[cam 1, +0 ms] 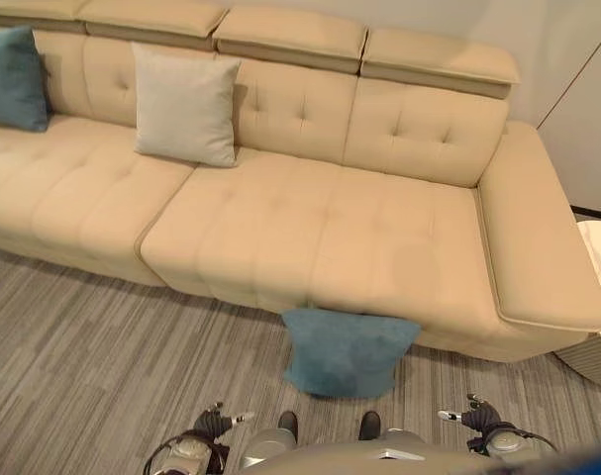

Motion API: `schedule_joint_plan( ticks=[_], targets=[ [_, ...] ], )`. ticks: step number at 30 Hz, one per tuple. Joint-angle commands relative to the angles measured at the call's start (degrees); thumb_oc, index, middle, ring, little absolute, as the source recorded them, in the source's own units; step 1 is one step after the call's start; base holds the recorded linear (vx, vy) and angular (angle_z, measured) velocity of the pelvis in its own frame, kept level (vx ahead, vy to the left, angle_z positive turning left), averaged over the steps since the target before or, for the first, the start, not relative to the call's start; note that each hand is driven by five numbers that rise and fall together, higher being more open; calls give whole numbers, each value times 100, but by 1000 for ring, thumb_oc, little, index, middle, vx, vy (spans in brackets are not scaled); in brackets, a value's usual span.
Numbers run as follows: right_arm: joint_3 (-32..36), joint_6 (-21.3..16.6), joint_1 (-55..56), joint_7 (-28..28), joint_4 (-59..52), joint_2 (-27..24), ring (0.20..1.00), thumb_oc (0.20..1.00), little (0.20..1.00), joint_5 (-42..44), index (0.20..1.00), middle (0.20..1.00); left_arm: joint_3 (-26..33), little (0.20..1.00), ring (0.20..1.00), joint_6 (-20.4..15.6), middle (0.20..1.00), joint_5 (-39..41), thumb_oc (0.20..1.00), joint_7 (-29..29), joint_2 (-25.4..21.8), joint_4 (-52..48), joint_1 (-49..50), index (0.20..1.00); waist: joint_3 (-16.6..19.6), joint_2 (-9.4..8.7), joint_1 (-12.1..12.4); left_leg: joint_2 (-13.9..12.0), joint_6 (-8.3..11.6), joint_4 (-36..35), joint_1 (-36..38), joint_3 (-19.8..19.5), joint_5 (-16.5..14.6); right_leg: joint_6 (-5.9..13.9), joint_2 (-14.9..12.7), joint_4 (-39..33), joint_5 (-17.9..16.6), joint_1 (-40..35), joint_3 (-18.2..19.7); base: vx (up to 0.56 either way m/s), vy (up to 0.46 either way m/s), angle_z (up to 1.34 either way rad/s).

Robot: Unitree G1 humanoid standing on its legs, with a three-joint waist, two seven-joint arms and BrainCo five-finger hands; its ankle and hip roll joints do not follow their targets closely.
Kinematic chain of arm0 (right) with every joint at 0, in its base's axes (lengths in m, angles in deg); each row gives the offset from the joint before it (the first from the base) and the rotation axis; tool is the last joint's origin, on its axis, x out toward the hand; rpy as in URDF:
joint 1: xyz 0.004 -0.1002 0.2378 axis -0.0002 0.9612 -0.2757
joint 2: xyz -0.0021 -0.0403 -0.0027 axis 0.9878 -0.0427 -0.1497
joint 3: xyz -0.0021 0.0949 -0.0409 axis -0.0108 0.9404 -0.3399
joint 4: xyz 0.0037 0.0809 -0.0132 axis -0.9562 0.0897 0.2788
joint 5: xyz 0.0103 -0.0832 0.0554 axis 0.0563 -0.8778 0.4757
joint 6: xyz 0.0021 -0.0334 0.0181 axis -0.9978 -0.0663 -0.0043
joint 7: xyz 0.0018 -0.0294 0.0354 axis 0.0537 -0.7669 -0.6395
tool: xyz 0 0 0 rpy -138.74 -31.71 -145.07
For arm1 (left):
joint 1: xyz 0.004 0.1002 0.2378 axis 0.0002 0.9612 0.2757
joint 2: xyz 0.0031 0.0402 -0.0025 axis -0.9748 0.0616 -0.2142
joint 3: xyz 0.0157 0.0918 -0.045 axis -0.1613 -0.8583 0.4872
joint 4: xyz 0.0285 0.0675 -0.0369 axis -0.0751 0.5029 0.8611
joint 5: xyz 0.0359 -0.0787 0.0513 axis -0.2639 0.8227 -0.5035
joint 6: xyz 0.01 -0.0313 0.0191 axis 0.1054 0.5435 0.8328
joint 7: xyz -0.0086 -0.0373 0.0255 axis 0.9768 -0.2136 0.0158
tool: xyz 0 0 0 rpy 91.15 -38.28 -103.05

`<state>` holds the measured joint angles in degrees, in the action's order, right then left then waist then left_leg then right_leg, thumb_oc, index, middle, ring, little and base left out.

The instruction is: Pick up all the scattered cushions and arrange them neatly on the sofa.

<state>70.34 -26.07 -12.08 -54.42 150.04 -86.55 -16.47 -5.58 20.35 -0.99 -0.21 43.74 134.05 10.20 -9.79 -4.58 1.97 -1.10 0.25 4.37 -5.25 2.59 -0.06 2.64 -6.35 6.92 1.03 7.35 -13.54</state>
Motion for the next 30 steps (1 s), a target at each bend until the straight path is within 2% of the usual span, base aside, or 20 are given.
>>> schedule_joint_plan(
  ticks=[1,2,6,7,8,11,12,14,15,16,19,25,30],
  targets=[
    [-134,-207,-643,-288,-248,-322,1000,1000,1000,413,1000,1000,-31,1000,1000,-439,1000,629,1000,-379,-48,-476,-584,1000,-619,-6,-1,-131,263,597,-903,-229,-250,334,-276,288,65,400,-57,-492,20,22],
    [-160,-239,-874,-400,-342,-362,1000,1000,1000,590,1000,1000,-76,1000,1000,-559,1000,874,1000,-515,-92,-672,-815,1000,-776,29,15,-117,281,805,-1413,-258,-210,299,-323,514,40,931,-58,-539,18,30],
    [-207,-358,-1388,-648,-604,-460,1000,1000,1000,926,1000,1000,-222,1000,1000,-711,1000,1211,1000,-710,-200,-936,-1289,1000,-991,68,-9,-109,301,1036,-2294,-285,-52,259,-391,769,-12,1806,-65,-183,5,16],
    [-228,-377,-1517,-716,-685,-482,1000,1000,1000,1027,1000,1000,-256,1000,1000,-766,1000,1302,1000,-775,-223,-1022,-1432,1000,-1056,88,-14,-141,344,1144,-2462,-306,-178,297,-374,941,127,2017,-26,-101,-7,8],
    [-241,-433,-1688,-804,-759,-519,1000,1000,1000,1107,1000,1000,-300,1000,1000,-816,1000,1387,1000,-828,-241,-1109,-1597,1000,-1116,107,-23,-146,347,1203,-2691,-317,-155,298,-410,1000,106,2259,-33,-191,-19,-3],
    [-297,-590,-2412,-1140,-991,-669,1000,1000,1000,1361,1000,1000,-482,1000,1000,-966,1000,1740,1000,-1016,-322,-1287,-2374,1000,-1280,147,-113,-162,388,1408,-3654,-369,-12,312,-465,1268,25,3238,26,-215,1,21],
    [-298,-661,-2720,-1274,-1087,-772,1000,1000,1000,1460,1000,1000,-551,1000,1000,-1047,1000,1866,1000,-1099,-377,-1394,-2731,1000,-1273,174,-158,-139,406,1536,-4147,-419,27,327,-491,1414,13,3719,51,-147,-6,3],
    [-286,-705,-2894,-1356,-1164,-813,1000,1000,1000,1515,1000,1000,-579,1000,1000,-1056,1000,1923,1000,-1134,-392,-1449,-2900,1000,-1277,179,-188,-146,418,1576,-4372,-431,48,328,-499,1484,2,3953,83,-101,3,3],
    [-371,-842,-3614,-1601,-1341,-1069,1000,1000,1000,1668,1000,1000,-776,1000,1000,-1131,1000,2029,1000,-1268,-551,-1564,-3683,1000,-1340,207,-281,-143,438,1706,-5200,-461,118,381,-557,1707,-68,4780,195,-85,-19,22],
    [-449,-902,-4053,-1784,-1487,-1178,1000,1000,1000,1673,1000,1000,-845,1000,1000,-1214,1000,2125,1000,-1394,-638,-1765,-4139,1000,-1326,220,-324,-136,434,1725,-5721,-483,170,427,-587,1790,-105,5312,253,-111,-27,-1],
    [-539,-1016,-4720,-2011,-1461,-1403,1000,1000,1000,1777,1000,1000,-1042,1000,1000,-1252,1000,2152,1000,-1550,-818,-1860,-4888,1000,-1222,266,-374,-62,424,1821,-6437,-532,232,489,-604,2009,-127,6045,346,-73,-18,3],
    [-684,-1029,-5093,-1923,-1363,-1547,1000,1000,1000,1912,1000,1000,-1259,1000,1000,-1220,1000,2157,1000,-1543,-911,-1791,-5433,1000,-1071,271,-393,5,417,1838,-6867,-563,288,536,-631,2071,-170,6504,433,-7,4,7],
    [-802,-1064,-5188,-1780,-1389,-1484,1000,1000,1000,2022,1000,1000,-1401,1000,1000,-1221,1000,2202,1000,-1493,-780,-1763,-5728,1000,-1039,245,-427,55,411,1800,-7006,-582,322,567,-621,2074,-196,6678,485,5,9,1]
  ],
)
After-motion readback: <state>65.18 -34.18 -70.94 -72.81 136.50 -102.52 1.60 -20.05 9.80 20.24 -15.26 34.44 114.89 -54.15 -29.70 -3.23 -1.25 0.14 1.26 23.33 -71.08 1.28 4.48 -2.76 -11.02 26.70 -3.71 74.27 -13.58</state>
